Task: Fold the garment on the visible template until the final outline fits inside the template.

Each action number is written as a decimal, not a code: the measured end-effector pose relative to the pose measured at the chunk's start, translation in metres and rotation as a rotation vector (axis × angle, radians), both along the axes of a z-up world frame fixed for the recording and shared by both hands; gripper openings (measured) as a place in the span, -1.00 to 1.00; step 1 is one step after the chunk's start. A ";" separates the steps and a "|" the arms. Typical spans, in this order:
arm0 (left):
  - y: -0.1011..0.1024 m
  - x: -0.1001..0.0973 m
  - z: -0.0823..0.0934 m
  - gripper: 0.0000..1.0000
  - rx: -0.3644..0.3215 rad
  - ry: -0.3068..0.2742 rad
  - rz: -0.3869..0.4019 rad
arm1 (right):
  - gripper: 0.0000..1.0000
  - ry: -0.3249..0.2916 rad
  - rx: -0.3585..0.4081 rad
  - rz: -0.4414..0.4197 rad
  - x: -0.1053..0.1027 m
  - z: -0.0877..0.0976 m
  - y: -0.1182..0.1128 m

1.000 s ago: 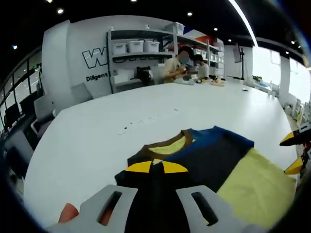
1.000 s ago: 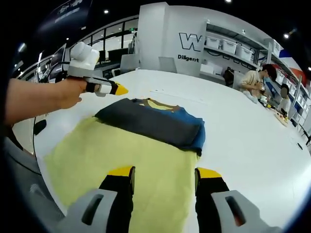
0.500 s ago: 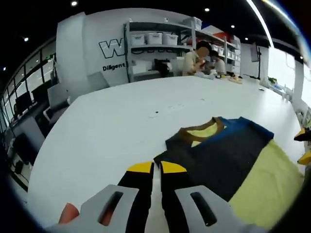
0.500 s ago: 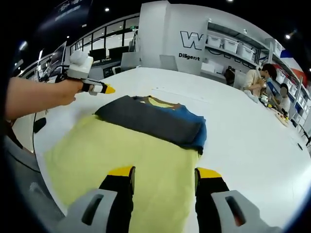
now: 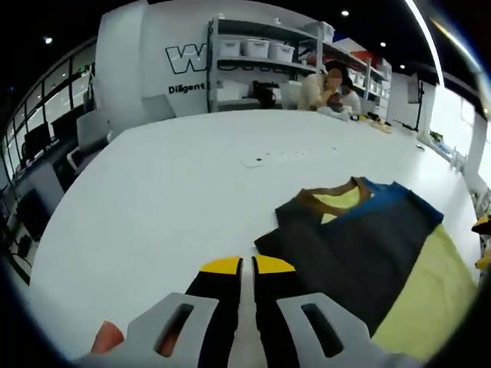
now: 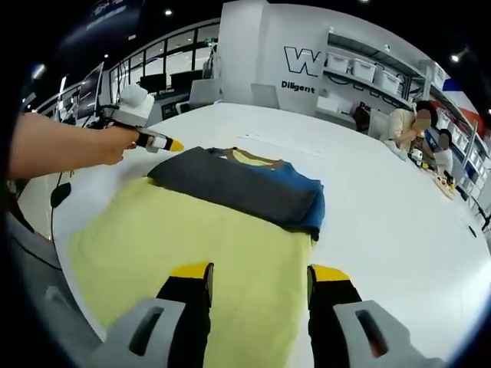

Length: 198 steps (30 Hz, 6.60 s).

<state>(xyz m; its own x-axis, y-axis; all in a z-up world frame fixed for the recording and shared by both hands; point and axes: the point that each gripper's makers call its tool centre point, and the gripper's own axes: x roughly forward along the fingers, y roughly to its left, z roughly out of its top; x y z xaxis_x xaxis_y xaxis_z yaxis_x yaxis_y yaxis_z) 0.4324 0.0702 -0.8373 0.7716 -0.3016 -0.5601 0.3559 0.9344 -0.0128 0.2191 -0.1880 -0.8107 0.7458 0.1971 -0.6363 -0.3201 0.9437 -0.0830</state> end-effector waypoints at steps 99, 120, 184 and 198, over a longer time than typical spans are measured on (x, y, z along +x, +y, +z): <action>0.036 -0.010 0.022 -0.97 0.196 -0.145 -0.084 | -0.06 -0.002 -0.013 0.017 0.004 -0.001 0.005; 0.057 0.018 0.014 -0.96 0.271 -0.122 -0.055 | -0.07 -0.006 -0.007 0.024 0.002 0.000 0.007; 0.035 -0.178 0.041 -0.37 0.018 -0.018 -0.127 | -0.07 -0.006 -0.004 0.065 -0.003 0.003 0.016; 0.035 -0.240 0.043 0.59 -0.073 0.101 -0.089 | -0.05 -0.021 -0.009 0.085 -0.012 0.017 0.013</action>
<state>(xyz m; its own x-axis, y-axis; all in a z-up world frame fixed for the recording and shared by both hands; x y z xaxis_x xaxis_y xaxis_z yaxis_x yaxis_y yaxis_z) 0.1929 0.1053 -0.7939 0.6807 -0.4091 -0.6076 0.4312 0.8944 -0.1191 0.2067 -0.1745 -0.7941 0.7397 0.2545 -0.6229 -0.3973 0.9123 -0.0991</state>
